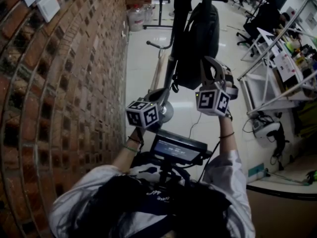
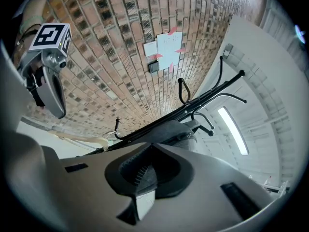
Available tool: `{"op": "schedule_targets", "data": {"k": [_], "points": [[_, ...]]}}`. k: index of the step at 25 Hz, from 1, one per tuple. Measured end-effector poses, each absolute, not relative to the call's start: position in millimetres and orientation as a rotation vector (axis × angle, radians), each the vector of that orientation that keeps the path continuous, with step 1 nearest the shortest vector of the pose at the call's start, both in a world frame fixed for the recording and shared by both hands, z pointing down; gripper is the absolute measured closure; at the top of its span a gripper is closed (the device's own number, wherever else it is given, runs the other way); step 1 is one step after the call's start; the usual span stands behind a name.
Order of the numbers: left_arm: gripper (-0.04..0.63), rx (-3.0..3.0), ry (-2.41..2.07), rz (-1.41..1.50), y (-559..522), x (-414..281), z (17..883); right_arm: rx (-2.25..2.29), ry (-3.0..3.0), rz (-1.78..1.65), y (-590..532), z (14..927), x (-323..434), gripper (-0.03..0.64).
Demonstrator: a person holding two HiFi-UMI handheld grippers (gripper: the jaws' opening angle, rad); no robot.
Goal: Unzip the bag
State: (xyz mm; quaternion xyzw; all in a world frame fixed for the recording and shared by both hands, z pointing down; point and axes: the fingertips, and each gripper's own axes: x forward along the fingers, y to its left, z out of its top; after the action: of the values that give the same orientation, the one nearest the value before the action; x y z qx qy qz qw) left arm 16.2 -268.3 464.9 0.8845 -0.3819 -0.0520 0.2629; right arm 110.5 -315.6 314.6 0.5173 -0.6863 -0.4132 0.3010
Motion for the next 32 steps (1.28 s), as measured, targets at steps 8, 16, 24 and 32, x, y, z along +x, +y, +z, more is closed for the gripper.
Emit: {"op": "schedule_targets", "data": {"k": [8, 16, 24, 32], "points": [[0.588, 2.393, -1.029, -0.13, -265.5, 20.5, 468.0, 1.353, -1.838, -1.05, -309.7, 337.5, 113.5, 0.609], [0.588, 2.388, -1.044, -0.126, -265.9, 24.0, 470.1, 1.339, -1.869, -0.989, -306.9, 364.2, 119.3, 0.607], [0.588, 2.38, -1.063, -0.115, -265.8, 22.7, 472.3, 1.322, -1.889, -0.94, -306.0, 391.1, 121.1, 0.607], [0.588, 2.377, -1.073, -0.109, -266.0, 22.0, 473.4, 1.297, -1.9, -0.912, -306.5, 408.5, 123.2, 0.606]]}}
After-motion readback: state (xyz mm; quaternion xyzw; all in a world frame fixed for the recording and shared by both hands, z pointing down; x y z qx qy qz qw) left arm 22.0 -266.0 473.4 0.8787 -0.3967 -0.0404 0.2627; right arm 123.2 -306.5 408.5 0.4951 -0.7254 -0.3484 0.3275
